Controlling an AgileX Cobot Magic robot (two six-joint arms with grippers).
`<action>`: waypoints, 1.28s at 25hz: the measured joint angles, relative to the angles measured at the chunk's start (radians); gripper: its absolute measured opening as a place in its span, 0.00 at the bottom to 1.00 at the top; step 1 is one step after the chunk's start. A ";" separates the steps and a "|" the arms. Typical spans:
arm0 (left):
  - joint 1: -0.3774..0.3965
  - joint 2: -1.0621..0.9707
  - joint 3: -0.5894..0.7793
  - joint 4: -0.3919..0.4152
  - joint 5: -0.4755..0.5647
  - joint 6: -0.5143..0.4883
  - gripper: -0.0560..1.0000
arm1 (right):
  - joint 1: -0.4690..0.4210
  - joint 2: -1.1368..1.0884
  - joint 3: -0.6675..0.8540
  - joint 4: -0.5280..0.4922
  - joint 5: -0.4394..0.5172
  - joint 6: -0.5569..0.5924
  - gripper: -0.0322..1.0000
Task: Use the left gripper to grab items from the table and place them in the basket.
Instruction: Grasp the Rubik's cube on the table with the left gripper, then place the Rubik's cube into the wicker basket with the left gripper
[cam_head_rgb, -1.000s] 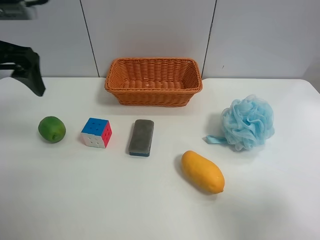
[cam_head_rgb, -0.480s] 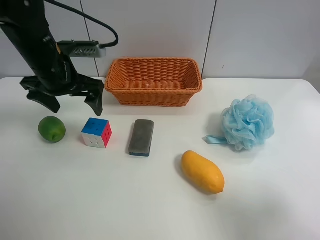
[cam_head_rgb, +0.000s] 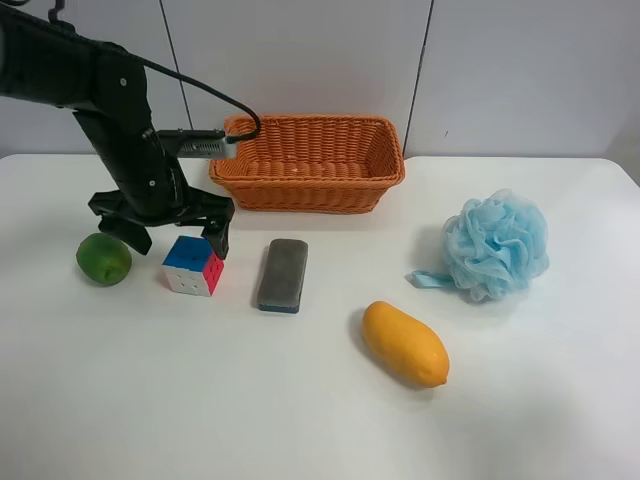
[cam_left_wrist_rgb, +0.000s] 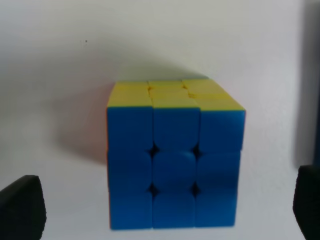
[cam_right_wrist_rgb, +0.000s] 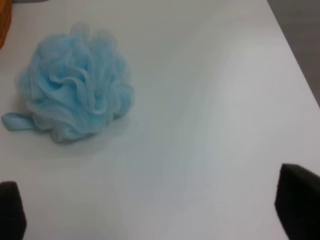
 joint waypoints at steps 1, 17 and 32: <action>0.000 0.012 0.000 0.000 -0.006 0.003 0.99 | 0.000 0.000 0.000 0.000 0.000 0.000 0.99; 0.000 0.110 0.000 0.000 -0.084 0.022 0.64 | 0.000 0.000 0.000 0.000 0.000 0.000 0.99; 0.000 -0.043 -0.012 0.000 0.030 0.021 0.59 | 0.000 0.000 0.000 0.000 0.000 0.000 0.99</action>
